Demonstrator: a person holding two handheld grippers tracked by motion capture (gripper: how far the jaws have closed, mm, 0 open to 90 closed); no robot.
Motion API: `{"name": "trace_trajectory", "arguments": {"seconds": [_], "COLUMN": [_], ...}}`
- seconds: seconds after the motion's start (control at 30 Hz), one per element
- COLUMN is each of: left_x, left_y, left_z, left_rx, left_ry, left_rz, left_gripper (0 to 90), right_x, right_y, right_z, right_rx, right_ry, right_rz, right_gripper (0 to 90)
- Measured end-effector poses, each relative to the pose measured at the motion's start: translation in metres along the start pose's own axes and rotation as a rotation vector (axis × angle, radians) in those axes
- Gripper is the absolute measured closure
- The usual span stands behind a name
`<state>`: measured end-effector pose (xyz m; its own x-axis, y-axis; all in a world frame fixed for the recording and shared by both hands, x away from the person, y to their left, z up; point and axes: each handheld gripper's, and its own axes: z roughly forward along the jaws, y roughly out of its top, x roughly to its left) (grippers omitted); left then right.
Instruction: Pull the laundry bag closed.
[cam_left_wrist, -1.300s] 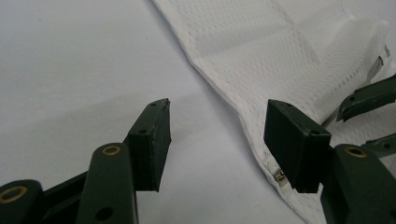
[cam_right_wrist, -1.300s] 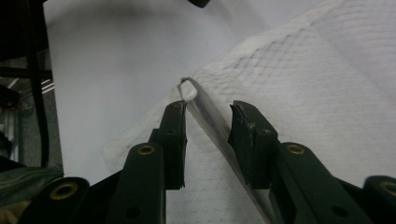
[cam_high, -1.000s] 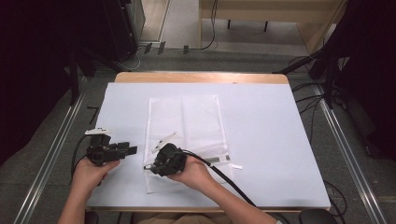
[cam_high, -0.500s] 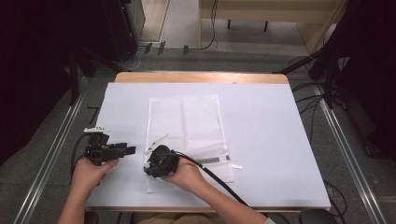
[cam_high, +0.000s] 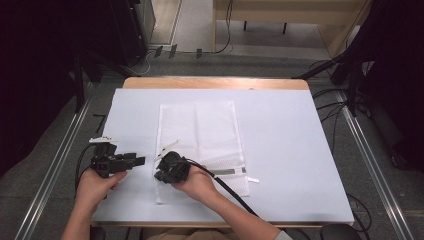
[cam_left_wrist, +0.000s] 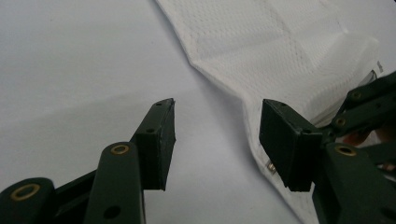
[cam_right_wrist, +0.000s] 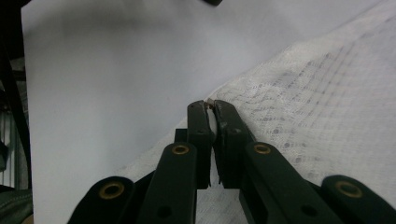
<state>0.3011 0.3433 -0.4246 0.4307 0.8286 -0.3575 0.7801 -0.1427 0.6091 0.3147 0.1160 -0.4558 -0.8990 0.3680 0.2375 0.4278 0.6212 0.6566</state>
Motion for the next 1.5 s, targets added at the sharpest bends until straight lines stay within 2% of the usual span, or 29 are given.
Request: {"name": "trace_trajectory", "arguments": {"seconds": [0.07,0.13,0.23,0.37,0.53,0.6,0.83,1.0,1.2,1.5], "left_x": [-0.002,-0.006,-0.01,-0.011,-0.016,-0.018,-0.024,-0.029,-0.031,-0.032], "left_y": [-0.001,-0.003,-0.005,-0.007,-0.007,-0.007,-0.007,-0.007,-0.004,-0.006], "left_z": [-0.001,-0.002,-0.002,-0.001,0.003,0.004,0.016,0.024,0.034,0.034], "left_rx": [0.014,0.017,0.022,0.029,0.05,0.056,0.109,0.142,0.167,0.169], "left_ry": [-0.017,-0.024,-0.051,-0.072,-0.103,-0.12,-0.173,-0.177,-0.18,-0.184], "left_rz": [0.007,0.042,0.087,0.092,0.129,0.131,0.154,0.183,0.188,0.251], "left_gripper": [49.6,49.8,48.8,48.8,48.6,48.4,47.4,47.9,50.0,65.1], "right_x": [-0.004,-0.007,-0.008,-0.009,-0.011,-0.011,-0.011,-0.011,-0.008,-0.007], "right_y": [0.002,0.003,0.005,0.007,0.013,0.015,0.017,0.018,0.018,0.017], "right_z": [-0.006,-0.011,-0.016,-0.02,-0.027,-0.029,-0.033,-0.033,-0.036,-0.041], "right_rx": [-0.012,-0.029,-0.04,-0.049,-0.075,-0.076,-0.096,-0.099,-0.101,-0.085], "right_ry": [0.012,0.014,0.003,-0.007,-0.002,-0.006,0.007,0.01,0.038,0.076], "right_rz": [0.007,0.017,0.006,-0.009,-0.006,-0.011,-0.001,-0.002,-0.006,-0.033], "right_gripper": [87.4,87.4,87.4,87.4,87.4,87.4,87.4,87.4,87.5,87.6]}}
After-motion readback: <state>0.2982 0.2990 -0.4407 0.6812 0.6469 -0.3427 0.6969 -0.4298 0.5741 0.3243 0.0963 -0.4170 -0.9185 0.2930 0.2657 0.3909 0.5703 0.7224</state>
